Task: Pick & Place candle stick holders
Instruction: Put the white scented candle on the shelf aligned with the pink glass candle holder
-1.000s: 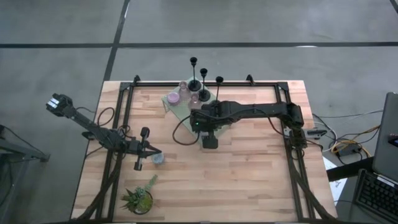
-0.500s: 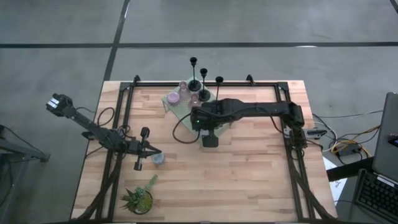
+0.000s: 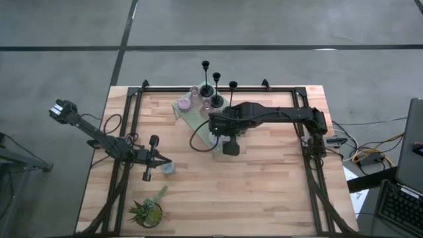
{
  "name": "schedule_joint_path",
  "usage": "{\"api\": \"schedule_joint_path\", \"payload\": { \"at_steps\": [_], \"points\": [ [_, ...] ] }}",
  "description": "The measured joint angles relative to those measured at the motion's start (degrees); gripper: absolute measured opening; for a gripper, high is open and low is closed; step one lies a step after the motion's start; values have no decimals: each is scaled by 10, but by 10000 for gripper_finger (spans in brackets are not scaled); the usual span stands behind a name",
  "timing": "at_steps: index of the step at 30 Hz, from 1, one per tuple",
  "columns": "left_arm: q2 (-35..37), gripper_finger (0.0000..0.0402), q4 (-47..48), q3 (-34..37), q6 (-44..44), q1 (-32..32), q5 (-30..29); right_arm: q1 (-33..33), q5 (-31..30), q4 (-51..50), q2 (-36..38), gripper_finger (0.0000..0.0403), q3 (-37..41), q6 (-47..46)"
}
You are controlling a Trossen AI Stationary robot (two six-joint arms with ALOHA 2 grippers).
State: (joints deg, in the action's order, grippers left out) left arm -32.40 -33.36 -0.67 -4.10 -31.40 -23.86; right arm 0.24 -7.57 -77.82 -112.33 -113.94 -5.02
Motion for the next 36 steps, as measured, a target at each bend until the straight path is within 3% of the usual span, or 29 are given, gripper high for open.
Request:
{"api": "schedule_joint_path", "payload": {
  "at_steps": [5, 16, 20, 36],
  "points": [
    [0, 14, 0, 0, 0, 0, 0, 14, 1, -1, 5, 263, 23, -11],
    [0, 14, 0, 0, 0, 0, 0, 38, -1, 6, 32, 24, 92, -38],
    [0, 14, 0, 0, 0, 0, 0, 46, -17, 44, 79, 11, 153, -58],
    [-1, 14, 5, 0, 0, 0, 0, 92, -14, 483, 324, 8, 533, -70]
  ]
}}
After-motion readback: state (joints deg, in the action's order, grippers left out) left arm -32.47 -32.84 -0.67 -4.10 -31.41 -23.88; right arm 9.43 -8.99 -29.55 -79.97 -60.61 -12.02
